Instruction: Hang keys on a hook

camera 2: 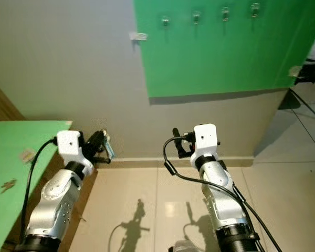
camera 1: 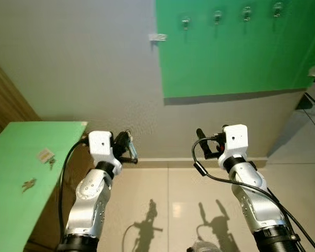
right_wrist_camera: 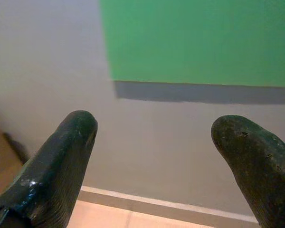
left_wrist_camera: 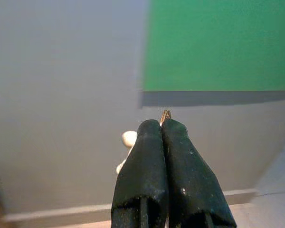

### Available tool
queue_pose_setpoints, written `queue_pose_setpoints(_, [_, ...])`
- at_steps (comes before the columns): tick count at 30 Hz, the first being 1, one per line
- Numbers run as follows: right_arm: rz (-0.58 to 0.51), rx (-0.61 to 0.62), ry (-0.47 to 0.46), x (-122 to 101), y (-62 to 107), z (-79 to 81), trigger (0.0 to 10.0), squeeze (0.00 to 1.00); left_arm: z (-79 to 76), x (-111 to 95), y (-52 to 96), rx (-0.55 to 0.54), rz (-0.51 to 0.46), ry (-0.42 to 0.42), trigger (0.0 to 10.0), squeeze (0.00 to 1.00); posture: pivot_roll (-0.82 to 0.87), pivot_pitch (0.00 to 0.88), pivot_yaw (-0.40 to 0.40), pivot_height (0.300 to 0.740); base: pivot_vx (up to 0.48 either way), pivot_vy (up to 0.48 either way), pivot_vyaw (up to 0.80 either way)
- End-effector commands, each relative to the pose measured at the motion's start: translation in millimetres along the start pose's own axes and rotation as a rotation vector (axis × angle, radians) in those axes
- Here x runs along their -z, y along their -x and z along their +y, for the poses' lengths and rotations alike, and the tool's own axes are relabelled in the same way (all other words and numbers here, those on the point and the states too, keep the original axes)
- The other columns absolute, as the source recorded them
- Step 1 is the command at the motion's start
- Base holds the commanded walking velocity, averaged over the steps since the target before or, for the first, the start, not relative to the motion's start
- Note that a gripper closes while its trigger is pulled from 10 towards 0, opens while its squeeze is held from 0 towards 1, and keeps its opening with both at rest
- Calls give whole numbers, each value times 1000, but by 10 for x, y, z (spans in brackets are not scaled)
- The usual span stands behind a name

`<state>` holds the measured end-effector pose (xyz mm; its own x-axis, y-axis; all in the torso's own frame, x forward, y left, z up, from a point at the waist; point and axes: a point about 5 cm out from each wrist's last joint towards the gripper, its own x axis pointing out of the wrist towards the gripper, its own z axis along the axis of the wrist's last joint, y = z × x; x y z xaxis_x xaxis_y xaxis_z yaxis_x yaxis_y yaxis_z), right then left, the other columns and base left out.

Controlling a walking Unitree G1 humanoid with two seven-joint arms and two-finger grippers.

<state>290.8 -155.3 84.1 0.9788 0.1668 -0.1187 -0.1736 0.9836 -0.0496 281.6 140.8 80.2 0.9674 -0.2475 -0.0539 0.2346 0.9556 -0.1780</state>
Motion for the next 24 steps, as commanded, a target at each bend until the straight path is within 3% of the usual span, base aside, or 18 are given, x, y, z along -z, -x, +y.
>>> queue_pose_setpoints(1, [-23, -4, 7, -38, -23, 28, 10000, 0, 50, -48, -15, 0, -17, -22, 10000, 0, -246, 0, 124, 740, 296, -371, 0])
queue_pose_setpoints(10, [-33, -3, 11, -15, -60, 57, 10000, 0, 155, -198, -223, 33, -47, -53, 10000, 0, -261, 0, 139, 740, 320, -353, 0])
queue_pose_setpoints(16, [-37, 14, -9, 14, -30, 39, 10000, 0, 197, -195, -247, 22, -41, -69, 10000, 0, -267, 0, 140, 740, 356, -317, 0])
queue_pose_setpoints(18, [-56, 34, -53, 16, -11, 22, 10000, 0, 218, -157, -261, -17, -11, -114, 10000, 0, -267, 0, 141, 740, 0, 0, 0])
queue_pose_setpoints(24, [-72, 52, -74, 20, -4, -10, 10000, 0, 61, -364, -312, 96, -110, -87, 10000, 0, -259, 0, 144, 740, 66, 0, 0])
